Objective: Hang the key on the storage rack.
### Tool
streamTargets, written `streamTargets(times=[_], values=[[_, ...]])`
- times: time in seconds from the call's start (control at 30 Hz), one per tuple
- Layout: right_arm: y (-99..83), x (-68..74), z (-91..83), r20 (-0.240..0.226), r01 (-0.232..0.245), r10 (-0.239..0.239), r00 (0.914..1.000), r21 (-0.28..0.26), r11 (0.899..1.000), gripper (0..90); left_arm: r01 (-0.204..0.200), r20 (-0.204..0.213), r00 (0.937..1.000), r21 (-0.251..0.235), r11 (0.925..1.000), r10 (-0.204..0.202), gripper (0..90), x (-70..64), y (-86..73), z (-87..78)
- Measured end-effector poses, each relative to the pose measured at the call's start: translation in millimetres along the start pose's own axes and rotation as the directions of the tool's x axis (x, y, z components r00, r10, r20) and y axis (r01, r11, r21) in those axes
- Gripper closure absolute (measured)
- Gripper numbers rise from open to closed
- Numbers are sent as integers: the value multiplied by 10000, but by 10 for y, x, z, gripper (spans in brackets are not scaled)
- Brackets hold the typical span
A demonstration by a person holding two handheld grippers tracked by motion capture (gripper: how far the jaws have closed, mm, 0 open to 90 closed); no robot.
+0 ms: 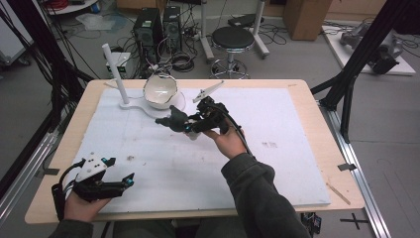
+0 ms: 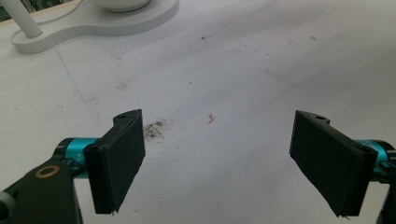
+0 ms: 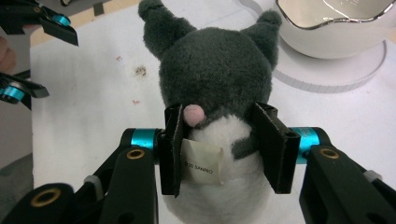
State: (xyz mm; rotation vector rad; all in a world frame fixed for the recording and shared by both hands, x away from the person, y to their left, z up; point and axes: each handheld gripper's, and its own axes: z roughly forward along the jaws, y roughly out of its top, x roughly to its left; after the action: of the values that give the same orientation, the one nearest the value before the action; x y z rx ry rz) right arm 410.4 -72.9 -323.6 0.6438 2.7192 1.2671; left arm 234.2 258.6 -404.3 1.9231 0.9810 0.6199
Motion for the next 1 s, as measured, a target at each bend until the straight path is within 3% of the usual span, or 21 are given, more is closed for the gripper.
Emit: streamTargets(times=[0.17,0.3,1.0], values=[[63,-1,8,-99,-110,111,9999,101,9999,563,-66,12,10000,23,10000,66,185,3,2,0],[128,-14,17,-167,145,-146,9998,-80,9999,563,-12,19,10000,11,10000,12,185,2,2,0],[476,-11,96,-400,358,-374,9985,-402,9986,563,9,24,10000,-31,10000,-8,186,6,-1,1]])
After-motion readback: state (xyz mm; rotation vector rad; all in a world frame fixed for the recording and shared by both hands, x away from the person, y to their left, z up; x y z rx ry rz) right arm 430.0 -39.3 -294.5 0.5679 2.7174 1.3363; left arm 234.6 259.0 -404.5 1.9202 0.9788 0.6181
